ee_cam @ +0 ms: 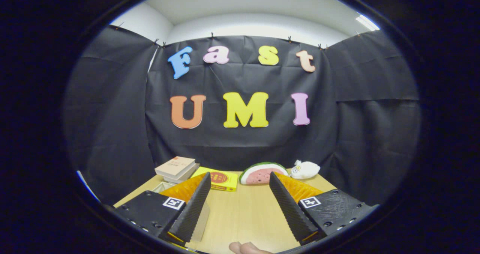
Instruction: Open the storage box then place both shoes into the box .Put the left shoe in first, then the right shoe, with the right side of both shoes facing outward in a uniform manner.
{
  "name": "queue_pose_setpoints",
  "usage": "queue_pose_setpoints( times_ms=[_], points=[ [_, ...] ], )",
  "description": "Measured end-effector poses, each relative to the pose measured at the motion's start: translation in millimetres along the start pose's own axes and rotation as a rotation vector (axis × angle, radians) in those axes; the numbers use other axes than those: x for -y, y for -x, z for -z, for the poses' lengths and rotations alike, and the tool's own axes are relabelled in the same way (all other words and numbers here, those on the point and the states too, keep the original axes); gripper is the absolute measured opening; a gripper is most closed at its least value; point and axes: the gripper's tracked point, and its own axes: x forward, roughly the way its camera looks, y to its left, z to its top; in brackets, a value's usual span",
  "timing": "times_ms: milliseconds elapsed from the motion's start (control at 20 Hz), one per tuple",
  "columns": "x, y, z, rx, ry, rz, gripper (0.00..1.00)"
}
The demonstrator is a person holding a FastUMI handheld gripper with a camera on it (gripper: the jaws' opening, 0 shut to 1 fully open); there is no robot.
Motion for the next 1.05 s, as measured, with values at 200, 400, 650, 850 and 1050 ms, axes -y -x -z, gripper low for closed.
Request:
queue_pose_setpoints(
  times_ms=[200,400,650,850,1050],
  points=[
    [-5.0,27.8,23.4,0.039,-0.028,0.003,0.96],
    [-20.6,35.6,35.7,0.048,-0.062,-0.068,0.95],
    [-7.9,22.2,55.1,0.027,-0.069,-0.066,0.96],
    [8.5,14.2,59.2,0.021,-0.101,-0.036,0.95],
    [23.2,14.4,59.0,0.023,-0.108,0.005,0.95]
  ],
)
